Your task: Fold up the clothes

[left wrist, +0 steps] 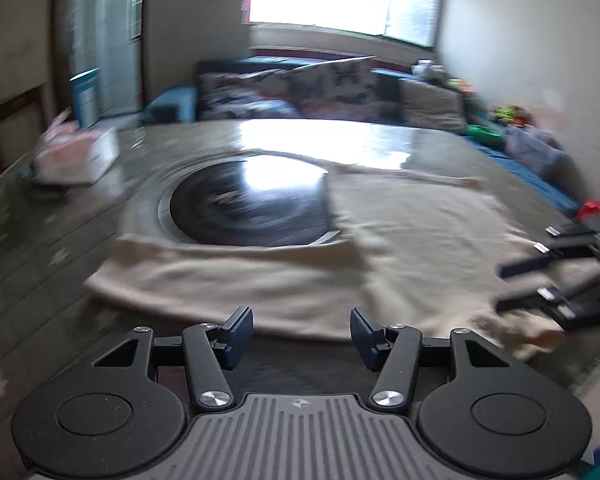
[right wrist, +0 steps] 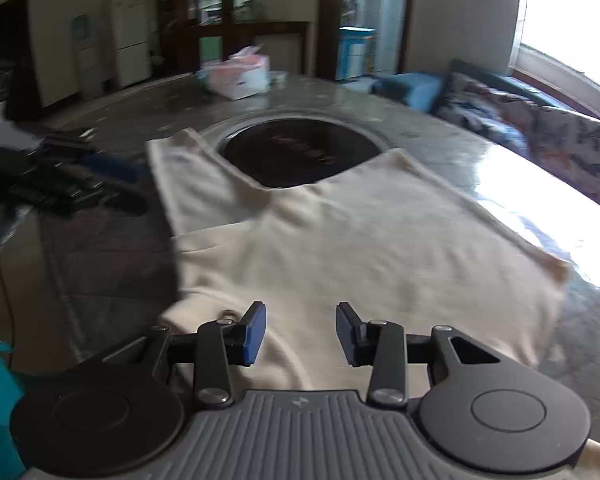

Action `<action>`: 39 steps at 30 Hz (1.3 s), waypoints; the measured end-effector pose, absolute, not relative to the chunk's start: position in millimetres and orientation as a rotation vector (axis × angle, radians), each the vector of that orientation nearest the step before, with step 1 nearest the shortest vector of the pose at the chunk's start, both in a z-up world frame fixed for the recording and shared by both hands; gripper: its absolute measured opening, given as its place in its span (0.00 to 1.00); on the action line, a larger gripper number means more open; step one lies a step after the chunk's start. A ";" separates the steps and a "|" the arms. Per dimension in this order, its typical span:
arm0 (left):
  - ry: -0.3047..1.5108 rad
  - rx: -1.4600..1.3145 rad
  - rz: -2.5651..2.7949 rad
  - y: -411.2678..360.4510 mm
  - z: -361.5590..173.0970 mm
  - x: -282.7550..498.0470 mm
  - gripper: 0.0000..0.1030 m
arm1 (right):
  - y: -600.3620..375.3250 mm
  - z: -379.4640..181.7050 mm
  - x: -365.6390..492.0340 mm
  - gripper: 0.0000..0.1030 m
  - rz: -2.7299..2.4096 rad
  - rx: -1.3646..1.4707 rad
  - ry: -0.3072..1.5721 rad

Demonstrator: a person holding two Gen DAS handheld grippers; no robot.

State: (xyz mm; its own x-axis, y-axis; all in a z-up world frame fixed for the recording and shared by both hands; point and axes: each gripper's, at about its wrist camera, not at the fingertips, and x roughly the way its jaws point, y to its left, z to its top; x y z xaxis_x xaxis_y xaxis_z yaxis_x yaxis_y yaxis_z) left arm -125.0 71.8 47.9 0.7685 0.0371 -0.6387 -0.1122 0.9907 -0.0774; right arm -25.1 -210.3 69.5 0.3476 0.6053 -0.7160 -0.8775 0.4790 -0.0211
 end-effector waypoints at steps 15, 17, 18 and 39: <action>0.714 -0.262 0.483 179.7 28.2 -94.8 0.53 | -186.4 72.4 -31.9 0.38 1.104 -0.466 0.702; 0.722 -0.291 0.491 187.1 24.0 -89.9 0.43 | -177.4 71.2 -26.7 0.38 1.094 -0.462 0.697; 0.725 -0.299 0.495 188.7 22.7 -88.5 0.42 | -173.6 69.7 -24.5 0.38 1.093 -0.457 0.701; 0.451 -0.199 0.365 158.6 109.2 -56.7 0.04 | -127.4 48.2 -31.2 0.38 1.105 -0.459 0.681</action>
State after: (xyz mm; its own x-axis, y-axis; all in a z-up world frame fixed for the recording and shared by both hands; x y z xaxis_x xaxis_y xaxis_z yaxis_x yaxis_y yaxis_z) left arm -56.7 158.6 109.2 0.8370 0.2989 -0.4583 -0.3860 0.9162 -0.1075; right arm -31.2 -127.4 48.2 0.2829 0.6543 -0.7013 -0.9205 0.3907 -0.0067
